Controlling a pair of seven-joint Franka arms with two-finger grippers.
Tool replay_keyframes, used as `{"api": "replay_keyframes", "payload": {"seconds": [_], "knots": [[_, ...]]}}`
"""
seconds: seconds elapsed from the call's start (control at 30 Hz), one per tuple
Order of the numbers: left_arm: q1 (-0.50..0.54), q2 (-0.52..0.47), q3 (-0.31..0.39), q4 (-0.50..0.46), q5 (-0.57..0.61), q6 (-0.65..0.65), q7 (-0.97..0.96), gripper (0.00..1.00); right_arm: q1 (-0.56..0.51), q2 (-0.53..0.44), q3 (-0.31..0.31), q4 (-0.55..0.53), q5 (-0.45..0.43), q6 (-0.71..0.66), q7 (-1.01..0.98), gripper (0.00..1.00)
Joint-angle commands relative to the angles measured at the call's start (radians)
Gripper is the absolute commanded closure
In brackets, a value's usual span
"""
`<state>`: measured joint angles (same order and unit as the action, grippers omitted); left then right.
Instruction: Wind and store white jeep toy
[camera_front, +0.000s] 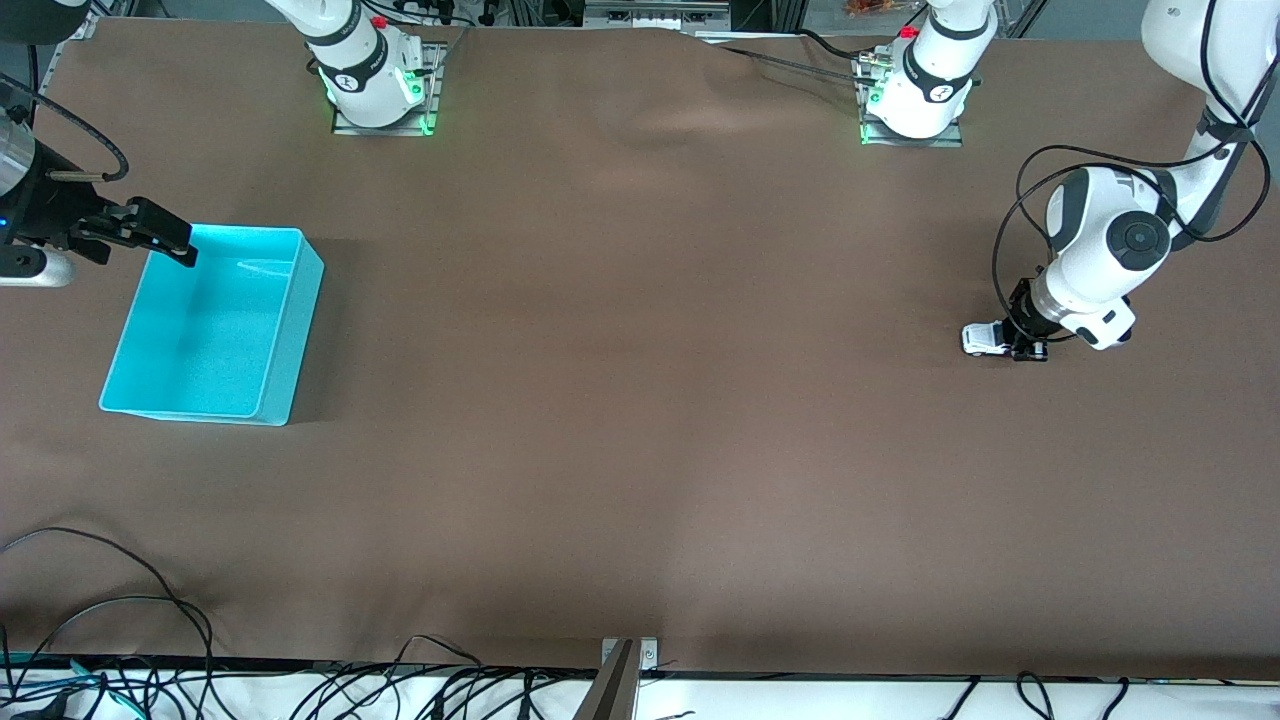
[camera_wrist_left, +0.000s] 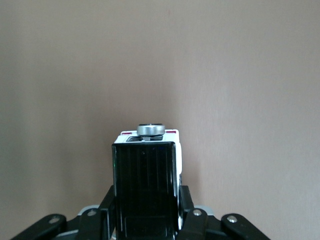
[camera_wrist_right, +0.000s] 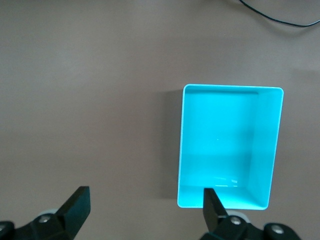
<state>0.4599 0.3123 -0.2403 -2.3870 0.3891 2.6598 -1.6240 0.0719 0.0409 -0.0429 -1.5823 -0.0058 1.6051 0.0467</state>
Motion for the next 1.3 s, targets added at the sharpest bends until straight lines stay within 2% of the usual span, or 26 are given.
{"api": "replay_keyframes", "payload": {"seconds": [0.0,0.3,0.43,0.47,0.5,0.6,0.93,1.1,1.27], "knots": [[0.052,0.120,0.001,0.051,0.094,0.031,-0.007,0.75,0.002,-0.003,0.001,0.015,-0.013,-0.007,0.005,0.00],[0.082,0.143,0.003,0.074,0.097,0.031,0.009,0.73,0.002,-0.003,0.001,0.015,-0.013,-0.007,0.005,0.00],[0.094,0.145,0.003,0.080,0.097,0.031,0.030,0.65,0.002,-0.003,0.001,0.015,-0.013,-0.008,0.005,0.00],[0.095,0.145,0.001,0.080,0.097,0.031,0.030,0.59,0.002,-0.003,0.001,0.015,-0.013,-0.007,0.005,0.00],[0.097,0.145,0.002,0.080,0.097,0.031,0.032,0.46,0.002,-0.003,0.001,0.015,-0.013,-0.007,0.005,0.00],[0.100,0.145,0.002,0.091,0.096,0.031,0.030,0.00,0.002,-0.003,0.001,0.015,-0.013,-0.007,0.005,0.00],[0.135,0.070,-0.005,0.107,0.088,0.011,0.024,0.00,0.002,-0.003,0.001,0.015,-0.013,-0.007,0.005,0.00],[0.135,0.024,-0.014,0.158,0.080,-0.122,0.029,0.00,0.002,-0.003,0.001,0.015,-0.014,-0.007,0.005,0.00],[0.137,-0.025,-0.070,0.219,0.077,-0.254,0.032,0.00,0.002,-0.003,0.001,0.015,-0.013,-0.007,0.005,0.00]]}}
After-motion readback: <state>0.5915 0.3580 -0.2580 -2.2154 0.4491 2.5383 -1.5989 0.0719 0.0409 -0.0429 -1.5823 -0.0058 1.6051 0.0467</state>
